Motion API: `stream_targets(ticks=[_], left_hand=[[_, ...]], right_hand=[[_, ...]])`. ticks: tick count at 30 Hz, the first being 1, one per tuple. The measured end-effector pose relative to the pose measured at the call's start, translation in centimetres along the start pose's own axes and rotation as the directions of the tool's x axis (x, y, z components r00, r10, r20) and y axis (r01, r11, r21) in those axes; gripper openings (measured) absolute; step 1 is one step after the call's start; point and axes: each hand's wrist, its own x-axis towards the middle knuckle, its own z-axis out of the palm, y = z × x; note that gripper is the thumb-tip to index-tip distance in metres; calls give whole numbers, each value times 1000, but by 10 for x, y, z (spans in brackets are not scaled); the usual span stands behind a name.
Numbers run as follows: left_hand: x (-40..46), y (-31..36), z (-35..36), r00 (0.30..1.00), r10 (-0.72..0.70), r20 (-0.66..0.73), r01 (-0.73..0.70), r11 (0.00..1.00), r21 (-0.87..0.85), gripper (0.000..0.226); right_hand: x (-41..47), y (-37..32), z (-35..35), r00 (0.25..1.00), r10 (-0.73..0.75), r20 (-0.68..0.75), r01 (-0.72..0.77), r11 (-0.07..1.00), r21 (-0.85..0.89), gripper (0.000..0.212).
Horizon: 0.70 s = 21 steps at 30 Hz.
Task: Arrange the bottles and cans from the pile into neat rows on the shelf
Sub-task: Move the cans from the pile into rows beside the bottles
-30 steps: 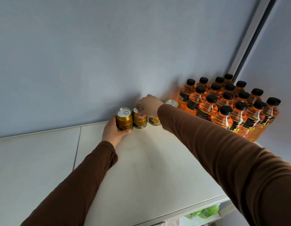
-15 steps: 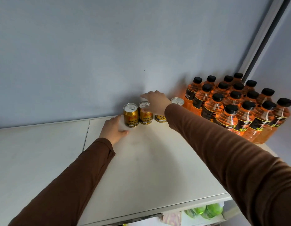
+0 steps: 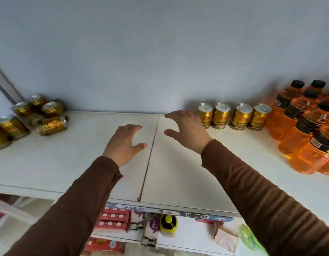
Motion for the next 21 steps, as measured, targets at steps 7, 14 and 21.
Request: stream_targets(ticks=[7,14,21], left_hand=[[-83,-110,-72,992,-32,-121,34,999,10,60],[-138,-207,-126,982,-71,-173,64,997,-46,59],[-143,-288,-155,958,-149,-245,138,989,-61,58]], right_hand=[[2,-146,63,999,-43,-22,44,998,46,54],[20,-269,118,998,-57,-10,58,993,102,57],[75,-329,154,995,-104,-4,103,982,161,58]])
